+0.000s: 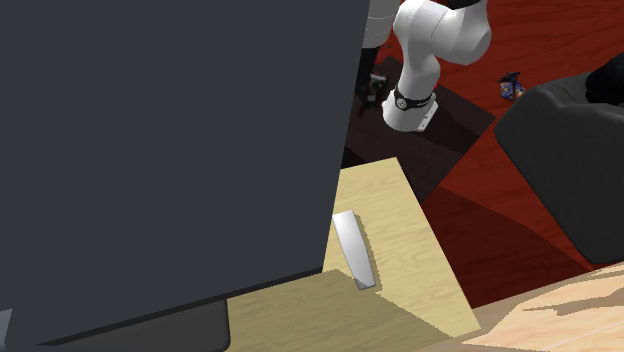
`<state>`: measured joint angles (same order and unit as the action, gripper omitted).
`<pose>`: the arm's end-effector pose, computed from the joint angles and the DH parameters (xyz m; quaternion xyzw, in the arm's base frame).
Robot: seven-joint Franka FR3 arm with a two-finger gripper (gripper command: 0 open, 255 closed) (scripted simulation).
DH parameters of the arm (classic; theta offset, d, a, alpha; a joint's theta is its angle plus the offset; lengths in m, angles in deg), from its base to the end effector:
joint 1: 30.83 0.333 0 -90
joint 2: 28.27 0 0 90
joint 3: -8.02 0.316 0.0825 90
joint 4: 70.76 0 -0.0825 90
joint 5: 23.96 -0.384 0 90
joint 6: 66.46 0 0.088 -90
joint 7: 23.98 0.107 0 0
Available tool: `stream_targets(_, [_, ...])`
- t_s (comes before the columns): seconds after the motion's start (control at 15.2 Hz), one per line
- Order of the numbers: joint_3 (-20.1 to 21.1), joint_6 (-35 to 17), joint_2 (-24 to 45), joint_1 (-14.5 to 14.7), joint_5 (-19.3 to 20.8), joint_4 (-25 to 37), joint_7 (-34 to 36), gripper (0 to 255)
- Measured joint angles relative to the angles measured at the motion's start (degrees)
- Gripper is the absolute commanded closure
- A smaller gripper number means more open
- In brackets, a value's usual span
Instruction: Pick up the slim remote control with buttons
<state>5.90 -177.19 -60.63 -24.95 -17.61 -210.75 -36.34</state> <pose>0.3851 0.0165 0.5044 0.9857 0.1606 0.0239 0.0443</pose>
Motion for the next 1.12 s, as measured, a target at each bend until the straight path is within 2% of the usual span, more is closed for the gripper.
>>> stream_targets(0.53, [0.17,-13.74,14.38,4.29,-1.3,-0.17,-7.21,0])
stream_targets(1.12, [2.01,-25.11,30.71,8.3,-3.13,3.76,-15.59,0])
